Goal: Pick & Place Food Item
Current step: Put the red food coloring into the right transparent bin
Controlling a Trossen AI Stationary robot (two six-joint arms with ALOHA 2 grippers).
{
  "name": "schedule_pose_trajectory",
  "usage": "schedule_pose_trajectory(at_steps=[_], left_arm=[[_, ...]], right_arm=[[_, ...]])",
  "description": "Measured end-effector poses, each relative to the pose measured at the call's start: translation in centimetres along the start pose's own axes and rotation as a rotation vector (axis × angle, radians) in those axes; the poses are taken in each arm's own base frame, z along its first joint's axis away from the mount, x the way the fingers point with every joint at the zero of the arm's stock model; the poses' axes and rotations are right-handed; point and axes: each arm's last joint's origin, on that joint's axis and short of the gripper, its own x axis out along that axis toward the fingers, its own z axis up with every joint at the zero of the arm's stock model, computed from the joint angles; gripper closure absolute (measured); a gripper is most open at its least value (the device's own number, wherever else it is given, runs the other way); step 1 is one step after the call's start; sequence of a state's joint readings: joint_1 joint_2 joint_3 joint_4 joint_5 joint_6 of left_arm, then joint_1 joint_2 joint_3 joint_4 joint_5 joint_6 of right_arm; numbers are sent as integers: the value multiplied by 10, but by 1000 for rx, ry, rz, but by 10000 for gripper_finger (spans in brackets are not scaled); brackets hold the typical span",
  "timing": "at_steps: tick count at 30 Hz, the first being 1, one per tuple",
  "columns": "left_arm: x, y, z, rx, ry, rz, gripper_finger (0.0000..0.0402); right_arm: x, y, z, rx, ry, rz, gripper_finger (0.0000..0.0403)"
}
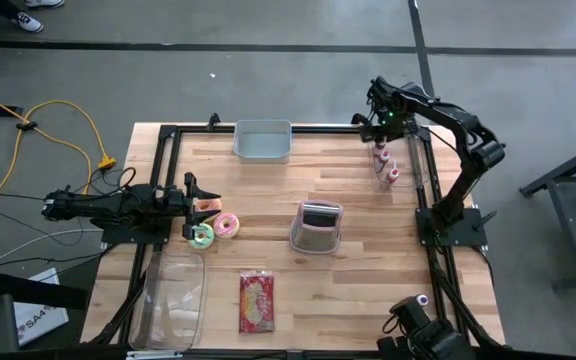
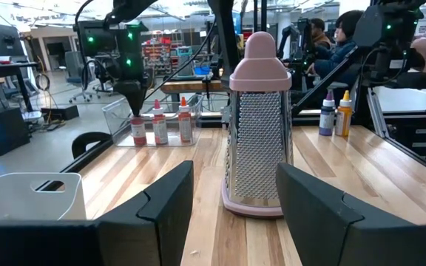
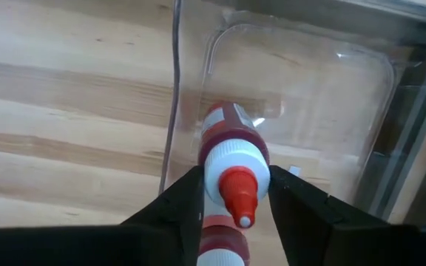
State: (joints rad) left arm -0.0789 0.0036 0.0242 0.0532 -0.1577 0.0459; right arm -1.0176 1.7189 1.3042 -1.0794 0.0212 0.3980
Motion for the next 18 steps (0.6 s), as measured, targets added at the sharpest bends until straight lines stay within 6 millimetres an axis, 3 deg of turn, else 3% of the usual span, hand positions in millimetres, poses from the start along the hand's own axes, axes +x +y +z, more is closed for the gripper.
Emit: schedule_pose_trajectory(at_steps=[7,18], left_arm=[[0,0,0,0,0,0,214],[0,0,0,0,0,0,214]], right_arm=[[0,0,0,-4,-3,0,234],[0,1,2,-15,-21,7,229]])
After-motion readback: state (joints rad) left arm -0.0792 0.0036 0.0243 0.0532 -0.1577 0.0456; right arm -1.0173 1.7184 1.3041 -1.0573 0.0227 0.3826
